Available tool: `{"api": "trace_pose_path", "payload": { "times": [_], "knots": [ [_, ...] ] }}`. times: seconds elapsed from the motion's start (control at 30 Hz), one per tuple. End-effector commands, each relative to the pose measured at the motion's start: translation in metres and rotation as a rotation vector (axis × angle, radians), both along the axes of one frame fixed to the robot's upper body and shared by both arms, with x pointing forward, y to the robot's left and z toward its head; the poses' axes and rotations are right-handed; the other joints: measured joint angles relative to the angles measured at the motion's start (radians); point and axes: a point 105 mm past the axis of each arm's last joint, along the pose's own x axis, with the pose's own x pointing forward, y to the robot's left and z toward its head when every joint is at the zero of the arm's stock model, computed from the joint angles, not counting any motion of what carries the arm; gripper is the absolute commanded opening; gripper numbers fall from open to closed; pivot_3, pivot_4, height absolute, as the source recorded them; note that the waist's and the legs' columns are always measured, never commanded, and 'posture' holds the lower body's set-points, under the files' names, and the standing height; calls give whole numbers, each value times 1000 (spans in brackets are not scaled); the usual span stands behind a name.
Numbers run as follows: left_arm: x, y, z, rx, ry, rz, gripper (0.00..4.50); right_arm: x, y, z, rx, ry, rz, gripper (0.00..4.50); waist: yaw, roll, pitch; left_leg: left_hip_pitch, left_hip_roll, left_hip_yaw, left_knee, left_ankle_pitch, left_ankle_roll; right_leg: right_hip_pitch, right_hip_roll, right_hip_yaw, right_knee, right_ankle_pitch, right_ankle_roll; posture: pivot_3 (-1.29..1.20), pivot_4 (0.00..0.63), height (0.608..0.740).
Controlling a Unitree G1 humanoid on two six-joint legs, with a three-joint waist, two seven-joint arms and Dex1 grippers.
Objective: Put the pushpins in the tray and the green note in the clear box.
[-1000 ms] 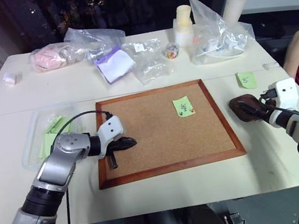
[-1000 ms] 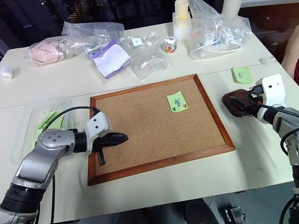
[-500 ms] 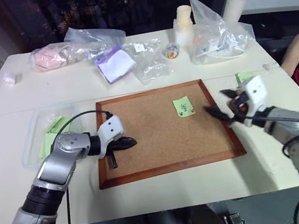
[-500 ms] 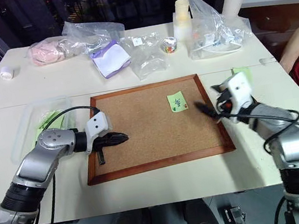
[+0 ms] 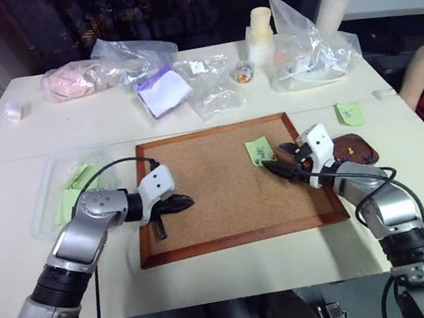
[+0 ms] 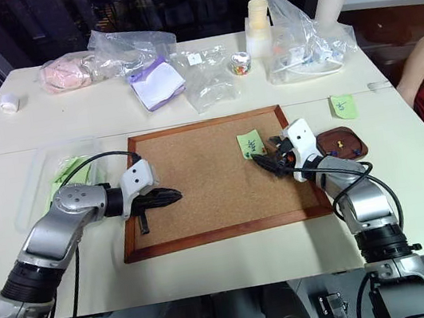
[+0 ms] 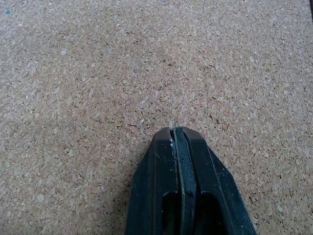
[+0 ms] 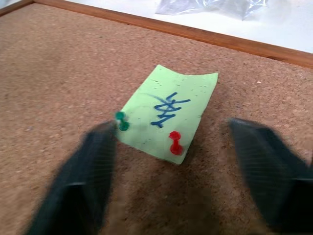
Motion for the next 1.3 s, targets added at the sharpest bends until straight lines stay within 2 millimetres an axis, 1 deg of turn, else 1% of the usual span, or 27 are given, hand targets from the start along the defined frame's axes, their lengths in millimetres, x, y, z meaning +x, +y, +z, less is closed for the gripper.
{"api": "trace_pose_path", "payload": {
  "times": [0.03,0.1,0.13,0.3,0.33,0.4,0.53,0.57,0.7,0.83,0.9,0.93,0.97,1.03,1.1,1.17,1.23,1.3],
  "knots": [
    [-7,0,-14,24,48,-1,0,3,1,9,6,-51,2,1518,0,0,0,0,0,0,0,0,0,0,0,0,0,0,0,0,150,734],
    [-6,0,-14,24,47,1,0,3,0,9,11,-52,-2,451,0,0,0,0,0,0,0,0,0,0,0,0,0,0,0,0,150,734],
    [-6,1,-14,25,47,2,0,3,0,9,13,-51,-3,48,-1,0,0,0,0,0,0,0,0,0,0,0,0,0,0,0,150,734],
    [-6,1,-14,28,47,1,0,0,-3,10,20,-52,-10,48,0,0,0,0,0,0,0,0,0,0,0,0,0,0,0,0,150,734],
    [-6,1,-15,34,48,-1,0,0,-4,12,32,-63,-22,48,0,0,0,0,0,0,0,0,0,0,0,0,0,0,0,0,150,734],
    [-6,2,-17,53,54,-7,0,1,-8,22,61,-104,-52,48,1,0,0,0,0,0,0,0,0,0,0,0,0,0,0,0,150,734],
    [-13,9,-28,119,80,-31,0,0,-17,56,162,-222,-113,48,0,0,0,-1,0,0,0,0,0,-1,0,0,0,0,0,0,150,734],
    [-14,10,-30,128,84,-34,0,-1,-19,61,175,-233,-120,48,-1,1,1,-1,0,0,0,0,0,-1,0,0,0,0,0,0,150,734],
    [-16,13,-35,153,89,-39,0,-5,-23,71,217,-237,-144,48,-1,1,0,-1,0,0,0,0,0,-1,0,0,0,0,0,0,150,734],
    [-15,10,-35,141,88,-41,0,-11,-30,78,213,-241,-157,48,-3,2,-2,1,1,0,-1,0,0,0,1,0,0,0,0,0,150,734],
    [-15,10,-35,143,85,-44,0,-12,-37,79,204,-246,-188,48,-3,2,-2,1,1,1,-1,0,0,0,1,0,0,0,0,0,150,734],
    [-15,10,-34,141,81,-44,0,-11,-47,80,202,-254,-234,48,-3,2,-2,1,1,1,-1,0,0,0,1,1,0,0,0,0,150,734],
    [-14,9,-33,136,76,-41,0,-10,-61,80,188,-260,-294,48,-2,2,-2,1,1,1,-1,0,0,0,0,1,0,0,0,0,150,734],
    [-12,9,-32,128,70,-37,0,-11,-92,68,102,-228,-416,48,0,2,-2,1,0,1,-1,0,0,0,0,1,0,0,0,0,150,734],
    [-12,9,-31,126,68,-36,0,-15,-115,53,30,-182,-501,48,1,2,-2,1,0,1,-1,0,0,0,0,1,0,0,0,0,150,734],
    [-12,9,-31,125,68,-37,0,-17,-126,46,4,-156,-546,48,-1,2,-2,1,0,1,-1,0,0,1,0,1,-1,0,0,0,150,734],
    [-12,8,-32,125,68,-39,0,-19,-132,39,-4,-134,-562,48,-3,5,-4,2,0,1,-1,0,0,1,0,1,0,0,0,0,150,734],
    [-11,7,-32,124,68,-42,0,-21,-136,29,-18,-98,-568,48,-5,8,-6,3,0,1,-1,0,0,2,0,2,0,0,0,0,150,734]
  ]
}}
